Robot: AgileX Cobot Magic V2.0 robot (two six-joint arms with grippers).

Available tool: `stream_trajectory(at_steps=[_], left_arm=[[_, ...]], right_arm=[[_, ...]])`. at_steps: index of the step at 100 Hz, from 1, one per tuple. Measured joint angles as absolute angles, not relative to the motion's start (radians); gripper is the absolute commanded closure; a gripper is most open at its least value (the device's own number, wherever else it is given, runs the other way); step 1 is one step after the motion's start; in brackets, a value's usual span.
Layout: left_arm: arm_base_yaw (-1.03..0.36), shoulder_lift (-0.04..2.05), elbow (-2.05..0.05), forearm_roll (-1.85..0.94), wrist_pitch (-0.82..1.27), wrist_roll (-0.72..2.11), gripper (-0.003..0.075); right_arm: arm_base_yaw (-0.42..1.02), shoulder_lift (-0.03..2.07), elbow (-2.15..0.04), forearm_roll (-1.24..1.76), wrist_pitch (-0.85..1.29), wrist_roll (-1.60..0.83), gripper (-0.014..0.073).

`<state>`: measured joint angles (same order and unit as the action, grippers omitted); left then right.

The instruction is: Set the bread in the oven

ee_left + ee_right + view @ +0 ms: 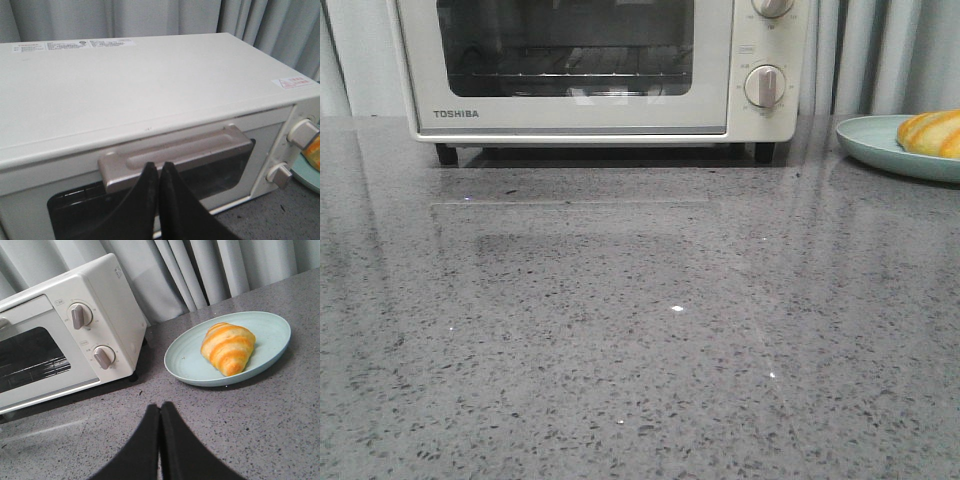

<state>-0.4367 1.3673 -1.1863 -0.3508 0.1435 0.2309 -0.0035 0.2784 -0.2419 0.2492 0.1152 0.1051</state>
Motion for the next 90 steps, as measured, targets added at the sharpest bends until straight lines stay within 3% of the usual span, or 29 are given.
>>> stream_trajectory(at_steps=[45, 90], left_arm=[[-0.438, 1.580, -1.322, -0.350, 0.112, 0.231, 0.0741], [-0.442, 1.600, -1.338, -0.316, 0.143, 0.231, 0.0741]], right_arm=[[-0.004, 0.278, -0.242, 0.249, 0.115, 0.105, 0.0650], [-0.004, 0.278, -0.242, 0.249, 0.115, 0.105, 0.0650]])
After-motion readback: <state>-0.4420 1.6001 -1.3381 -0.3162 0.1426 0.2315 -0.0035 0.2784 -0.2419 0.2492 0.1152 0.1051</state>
